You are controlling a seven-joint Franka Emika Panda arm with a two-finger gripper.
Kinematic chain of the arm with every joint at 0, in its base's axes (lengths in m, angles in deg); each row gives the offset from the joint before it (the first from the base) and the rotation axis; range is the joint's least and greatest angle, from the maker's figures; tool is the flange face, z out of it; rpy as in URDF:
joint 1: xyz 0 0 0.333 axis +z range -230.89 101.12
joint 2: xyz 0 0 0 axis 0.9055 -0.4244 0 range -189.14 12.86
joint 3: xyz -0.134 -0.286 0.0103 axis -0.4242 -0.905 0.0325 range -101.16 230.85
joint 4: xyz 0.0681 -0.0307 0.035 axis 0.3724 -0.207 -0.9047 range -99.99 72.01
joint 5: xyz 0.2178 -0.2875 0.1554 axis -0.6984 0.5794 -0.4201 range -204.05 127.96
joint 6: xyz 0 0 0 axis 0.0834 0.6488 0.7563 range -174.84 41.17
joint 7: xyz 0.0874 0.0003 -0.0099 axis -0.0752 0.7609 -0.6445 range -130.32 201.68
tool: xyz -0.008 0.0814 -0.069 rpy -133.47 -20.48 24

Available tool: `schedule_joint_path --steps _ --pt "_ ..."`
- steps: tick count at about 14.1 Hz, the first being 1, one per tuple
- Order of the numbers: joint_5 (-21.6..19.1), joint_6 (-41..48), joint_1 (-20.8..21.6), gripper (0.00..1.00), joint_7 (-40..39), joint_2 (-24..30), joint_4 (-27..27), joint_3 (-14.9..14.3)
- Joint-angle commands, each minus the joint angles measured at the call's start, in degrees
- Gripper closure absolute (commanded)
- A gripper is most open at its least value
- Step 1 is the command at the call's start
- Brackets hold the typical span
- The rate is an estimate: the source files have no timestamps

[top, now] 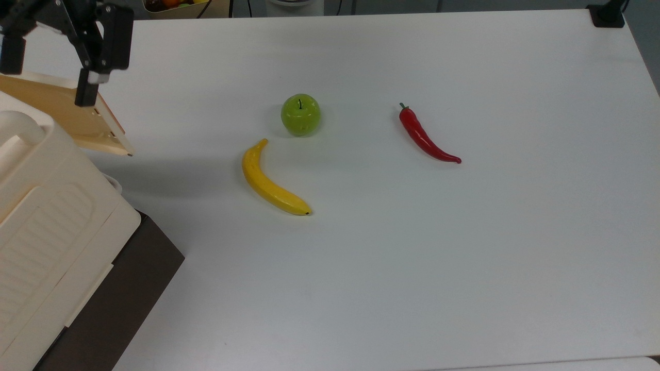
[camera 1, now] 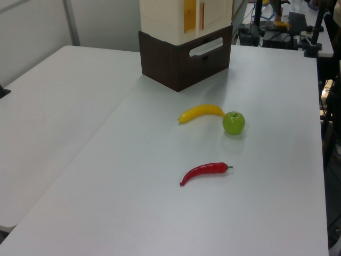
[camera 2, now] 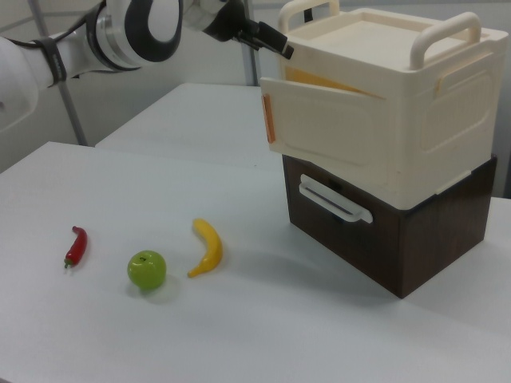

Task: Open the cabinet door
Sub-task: 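Pull the handle outward, swinging the cabinet door open on its hinge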

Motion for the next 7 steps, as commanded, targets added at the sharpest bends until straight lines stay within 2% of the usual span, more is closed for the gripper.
schedule_joint_path --steps 1,4,7 --pt "2.02 -1.05 0.33 0.00 -0.14 0.38 -2.18 -0.25" --pt "2.11 1.66 0.15 0.00 -2.85 0.90 -3.50 -0.25" --pt "1.59 10.53 -0.37 0.00 -9.34 2.92 -3.24 -0.25"
